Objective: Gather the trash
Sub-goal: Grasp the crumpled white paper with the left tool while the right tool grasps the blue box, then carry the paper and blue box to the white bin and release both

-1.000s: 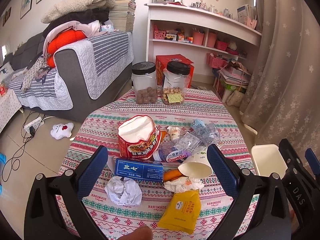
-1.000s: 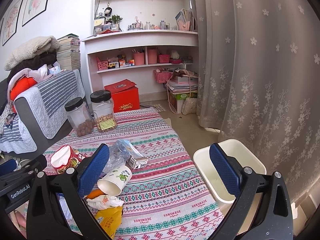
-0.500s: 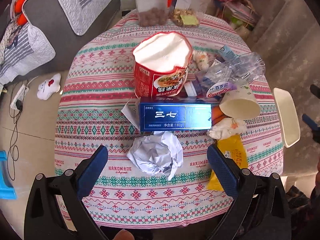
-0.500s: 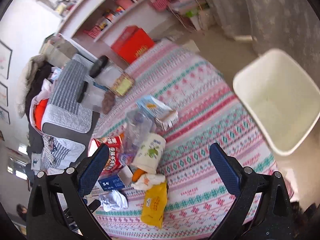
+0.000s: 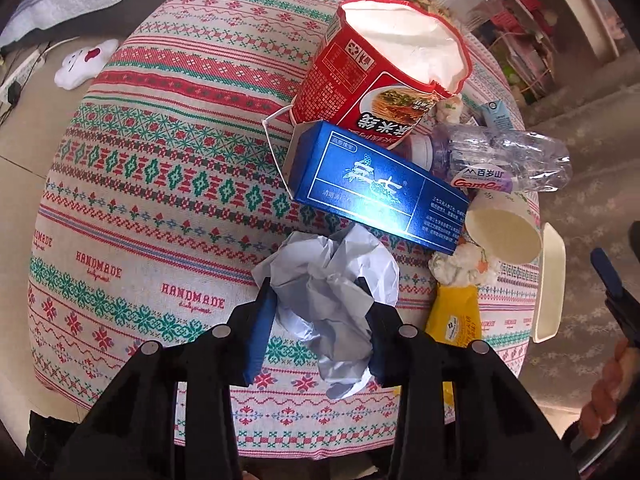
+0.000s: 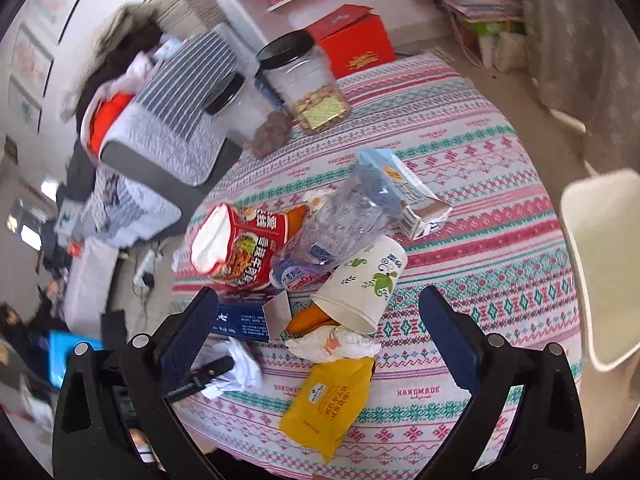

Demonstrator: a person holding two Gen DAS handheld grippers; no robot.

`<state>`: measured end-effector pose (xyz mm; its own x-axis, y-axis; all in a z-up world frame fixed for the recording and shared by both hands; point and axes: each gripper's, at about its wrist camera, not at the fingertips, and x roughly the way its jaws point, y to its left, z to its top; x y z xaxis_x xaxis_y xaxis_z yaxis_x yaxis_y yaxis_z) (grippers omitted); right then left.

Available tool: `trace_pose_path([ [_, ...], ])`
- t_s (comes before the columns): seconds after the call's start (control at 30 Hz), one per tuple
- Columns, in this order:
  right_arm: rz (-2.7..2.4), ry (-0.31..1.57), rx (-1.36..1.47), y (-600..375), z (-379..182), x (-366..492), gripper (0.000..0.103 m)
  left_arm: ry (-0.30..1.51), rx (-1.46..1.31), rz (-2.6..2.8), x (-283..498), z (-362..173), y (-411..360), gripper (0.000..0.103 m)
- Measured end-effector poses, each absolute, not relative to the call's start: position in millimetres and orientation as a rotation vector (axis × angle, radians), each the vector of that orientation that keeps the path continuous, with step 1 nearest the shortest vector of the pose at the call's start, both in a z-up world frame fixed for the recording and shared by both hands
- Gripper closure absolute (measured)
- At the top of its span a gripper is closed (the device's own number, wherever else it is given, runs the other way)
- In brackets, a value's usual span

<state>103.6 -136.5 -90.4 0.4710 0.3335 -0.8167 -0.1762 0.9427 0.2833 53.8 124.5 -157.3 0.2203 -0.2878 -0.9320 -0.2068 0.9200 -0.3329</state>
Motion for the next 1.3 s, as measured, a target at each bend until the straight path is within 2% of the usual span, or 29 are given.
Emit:
trace_pose_path([
  [0.13, 0.485, 0.912, -0.334, -67.1, -98.6, 83.7, 0.007, 1.297, -0.461, -0.099, 31.1, -131.6, 147.9, 0.064],
  [0.2, 0.549, 0.89, -0.491, -44.1, -109.3, 74.6, 0.007, 1.238, -0.459, -0.082, 25.6, -115.1, 164.5, 0.064],
  [0.5, 0.645, 0.857, -0.756, 25.8, -137.7, 76.1, 0.013, 1.02, -0.531, 0.032, 40.8, -63.3, 224.5, 0.063],
  [0.6, 0.661, 0.881, -0.806, 42.8, -153.6, 78.6, 0.02, 1.016, -0.535, 0.025, 42.1, -60.5, 227.2, 0.063],
  [0.87, 0.679, 0.91, -0.871, 70.9, -177.5, 88.9, 0.027, 1.034, -0.531, 0.05, 43.0, -66.9, 232.9, 0.063],
  [0.93, 0.685, 0.93, -0.848, 76.4, -178.4, 91.7, 0.033, 1.038, -0.532, 0.053, 44.5, -68.3, 233.7, 0.063],
  [1.0, 0.685, 0.965, -0.826, 79.9, -182.0, 96.4, 0.05, 1.041, -0.529, 0.057, 44.9, -69.8, 234.9, 0.063],
  [1.17, 0.719, 1.012, -0.691, 76.4, -172.6, 105.0, 0.063, 1.03, -0.535, 0.081, 44.0, -68.5, 243.6, 0.063],
  [1.3, 0.748, 1.008, -0.52, 66.4, -145.0, 108.5, 0.064, 1.008, -0.537, 0.088, 43.0, -63.7, 246.0, 0.063],
])
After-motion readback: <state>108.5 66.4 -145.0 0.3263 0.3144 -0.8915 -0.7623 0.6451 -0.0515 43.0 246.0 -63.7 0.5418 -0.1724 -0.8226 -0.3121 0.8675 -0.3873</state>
